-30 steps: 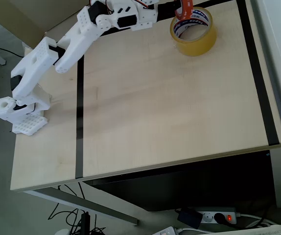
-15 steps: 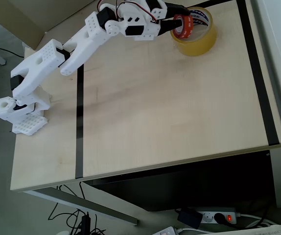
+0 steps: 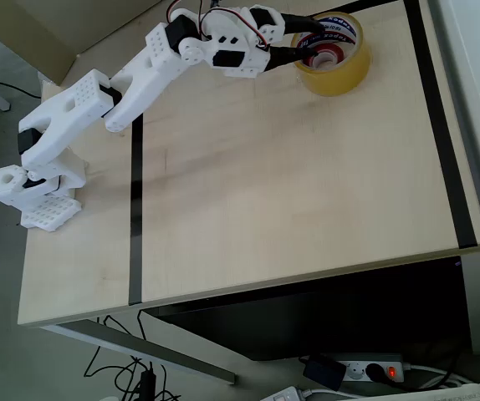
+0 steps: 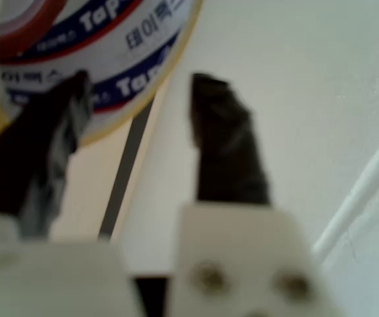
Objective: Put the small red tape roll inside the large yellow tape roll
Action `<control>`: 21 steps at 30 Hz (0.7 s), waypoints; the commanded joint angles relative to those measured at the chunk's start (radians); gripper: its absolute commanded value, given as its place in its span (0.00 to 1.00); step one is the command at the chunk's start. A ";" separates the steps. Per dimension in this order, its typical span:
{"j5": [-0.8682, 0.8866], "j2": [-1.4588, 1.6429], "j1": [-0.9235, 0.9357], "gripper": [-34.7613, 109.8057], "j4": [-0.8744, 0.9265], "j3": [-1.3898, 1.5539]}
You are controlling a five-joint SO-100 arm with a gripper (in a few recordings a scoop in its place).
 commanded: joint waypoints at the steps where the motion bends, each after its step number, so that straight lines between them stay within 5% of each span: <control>1: 0.009 0.120 0.017 0.24 0.106 -0.132; 15: 0.074 0.624 0.291 0.24 0.721 0.037; 21: 0.049 1.060 0.322 0.24 0.733 0.612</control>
